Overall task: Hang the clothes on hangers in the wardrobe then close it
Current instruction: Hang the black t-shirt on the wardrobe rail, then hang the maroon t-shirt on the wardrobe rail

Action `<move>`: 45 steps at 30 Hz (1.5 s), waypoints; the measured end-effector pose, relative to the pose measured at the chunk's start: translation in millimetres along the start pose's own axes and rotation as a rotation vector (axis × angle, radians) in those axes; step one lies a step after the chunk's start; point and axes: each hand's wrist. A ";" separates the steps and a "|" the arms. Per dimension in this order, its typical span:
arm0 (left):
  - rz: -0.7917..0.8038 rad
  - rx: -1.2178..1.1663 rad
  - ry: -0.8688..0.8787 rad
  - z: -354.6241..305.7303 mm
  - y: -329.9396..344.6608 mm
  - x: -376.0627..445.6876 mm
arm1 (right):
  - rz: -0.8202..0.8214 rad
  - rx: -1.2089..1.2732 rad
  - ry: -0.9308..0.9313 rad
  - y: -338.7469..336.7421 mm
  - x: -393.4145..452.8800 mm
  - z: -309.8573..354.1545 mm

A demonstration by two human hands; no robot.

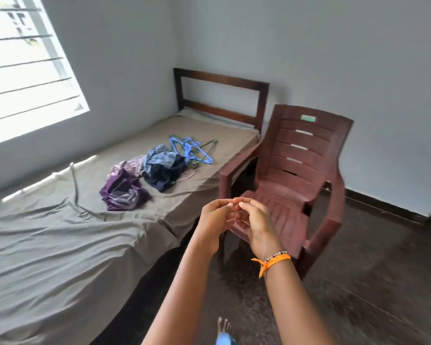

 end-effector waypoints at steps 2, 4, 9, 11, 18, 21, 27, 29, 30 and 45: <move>-0.041 -0.007 -0.012 -17.2 -15.8 45.9 | 0.057 -0.018 0.027 25.6 50.5 8.5; -0.103 -0.030 -0.026 -37.2 -30.5 91.4 | 0.109 -0.050 0.046 52.3 100.9 20.2; -0.262 -0.081 -0.025 -75.9 -78.2 176.1 | 0.235 -0.143 0.104 119.7 200.2 29.7; -0.325 -0.095 -0.046 -83.3 -104.3 206.5 | 0.299 -0.179 0.149 146.1 230.5 24.7; -0.431 -0.144 -0.138 -96.9 -209.5 321.8 | 0.403 -0.345 0.225 243.7 345.4 -7.8; -0.481 -0.147 -0.192 -101.6 -262.4 374.3 | 0.414 -0.453 0.257 292.9 396.4 -31.1; -0.615 -0.095 -0.362 -90.3 -378.8 448.7 | 0.559 -0.776 0.331 400.7 487.8 -121.3; -0.657 -0.062 -0.414 -81.7 -413.7 462.3 | 0.621 -0.893 0.342 432.6 510.2 -158.6; -0.689 -0.061 -0.440 -76.5 -430.3 468.2 | 0.656 -0.942 0.346 446.3 519.9 -176.7; -0.703 -0.681 -0.720 -56.0 -498.6 521.1 | 0.381 -0.385 0.467 494.1 571.8 -170.2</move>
Point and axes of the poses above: each hand's wrist, its own x-axis towards the middle knuckle, its own y-axis out of the palm, z = x × y, and after that the axes turned 13 degrees about -x, right-handed
